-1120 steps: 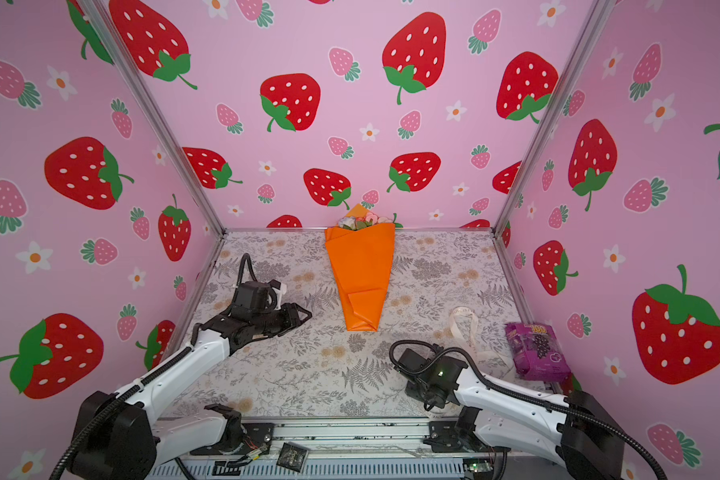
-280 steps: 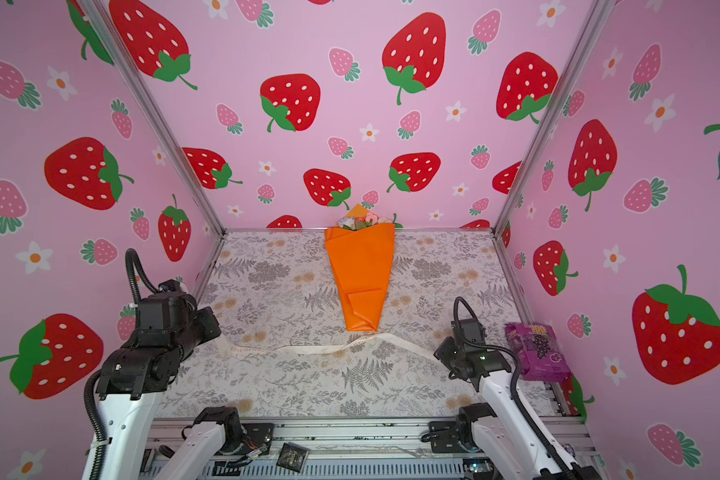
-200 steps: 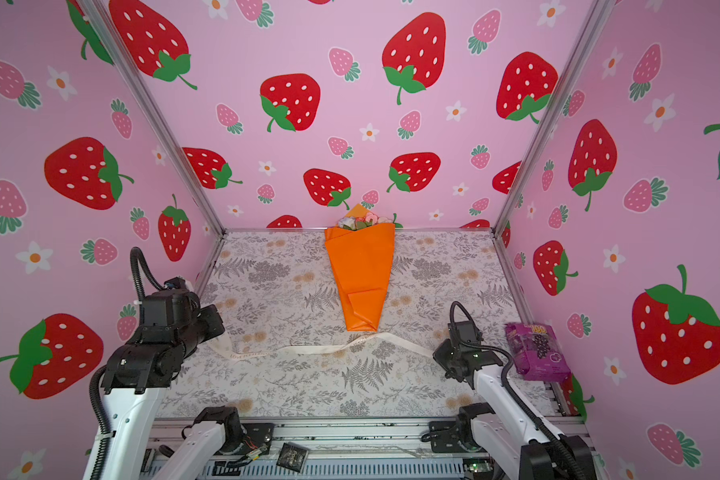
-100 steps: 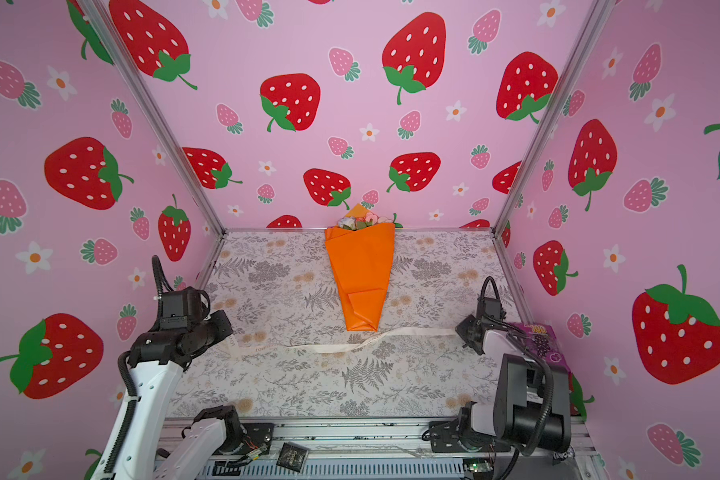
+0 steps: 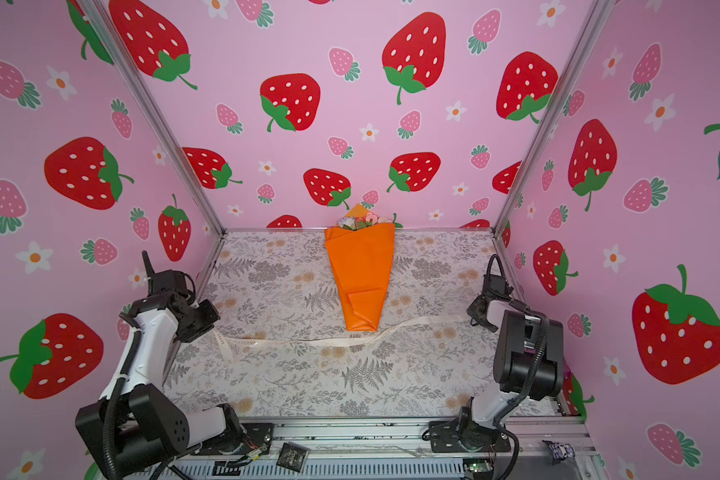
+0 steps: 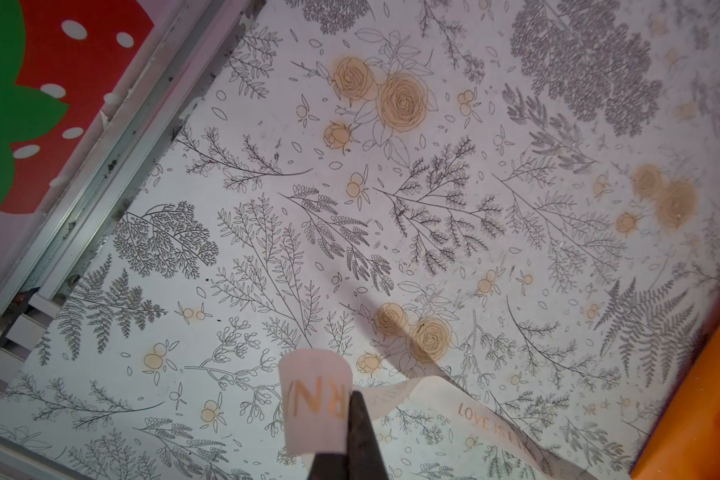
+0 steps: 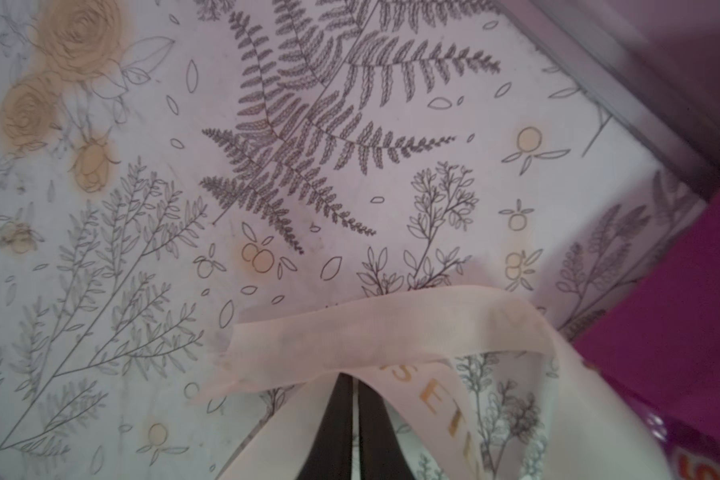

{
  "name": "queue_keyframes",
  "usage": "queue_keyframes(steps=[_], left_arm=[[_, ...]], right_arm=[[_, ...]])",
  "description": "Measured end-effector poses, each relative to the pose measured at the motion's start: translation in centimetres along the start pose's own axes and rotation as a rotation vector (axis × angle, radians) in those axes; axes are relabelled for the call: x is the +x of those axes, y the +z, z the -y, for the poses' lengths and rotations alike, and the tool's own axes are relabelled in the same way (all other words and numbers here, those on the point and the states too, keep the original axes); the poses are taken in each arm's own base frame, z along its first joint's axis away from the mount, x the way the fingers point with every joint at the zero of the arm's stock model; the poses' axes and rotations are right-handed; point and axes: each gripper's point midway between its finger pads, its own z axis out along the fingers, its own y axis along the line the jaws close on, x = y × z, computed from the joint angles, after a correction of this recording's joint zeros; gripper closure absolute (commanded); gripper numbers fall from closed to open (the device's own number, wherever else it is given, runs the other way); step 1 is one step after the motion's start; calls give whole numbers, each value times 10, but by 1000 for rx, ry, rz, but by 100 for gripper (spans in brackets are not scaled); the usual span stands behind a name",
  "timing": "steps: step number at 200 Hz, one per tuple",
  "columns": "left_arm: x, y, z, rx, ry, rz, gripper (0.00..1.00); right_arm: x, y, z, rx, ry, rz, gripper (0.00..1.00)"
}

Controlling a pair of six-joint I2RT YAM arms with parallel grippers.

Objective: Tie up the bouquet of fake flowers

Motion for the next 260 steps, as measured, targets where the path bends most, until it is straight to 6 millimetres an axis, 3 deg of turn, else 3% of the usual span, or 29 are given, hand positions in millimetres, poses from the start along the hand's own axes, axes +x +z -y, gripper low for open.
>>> queue_keyframes(steps=[33,36,52,99,132,161,185,205,223,260], left_arm=[[-23,10,-9,-88,34,-21,95],[-24,11,-10,-95,35,-24,90],[-29,18,-13,-121,43,-42,82],[-24,37,-28,-214,80,-131,71],[-21,33,-35,-253,79,-141,65],[-19,11,-5,-83,45,-75,60],[12,8,32,73,50,-105,60],[47,31,51,136,37,-217,59],[71,52,55,134,8,-321,59],[70,72,53,91,-24,-334,58]], right_arm=[[-4,0,5,34,-38,10,91],[-4,0,5,34,-41,10,91],[-7,-1,4,31,-50,13,91],[-16,-7,5,49,-69,36,97],[-32,-15,6,82,-85,68,95],[-44,-42,-8,4,-94,115,90],[-50,-71,-32,-123,-115,160,83],[-33,-84,-58,-247,-157,133,77],[2,-89,-77,-349,-203,58,72],[65,-96,-99,-483,-287,-83,69]])
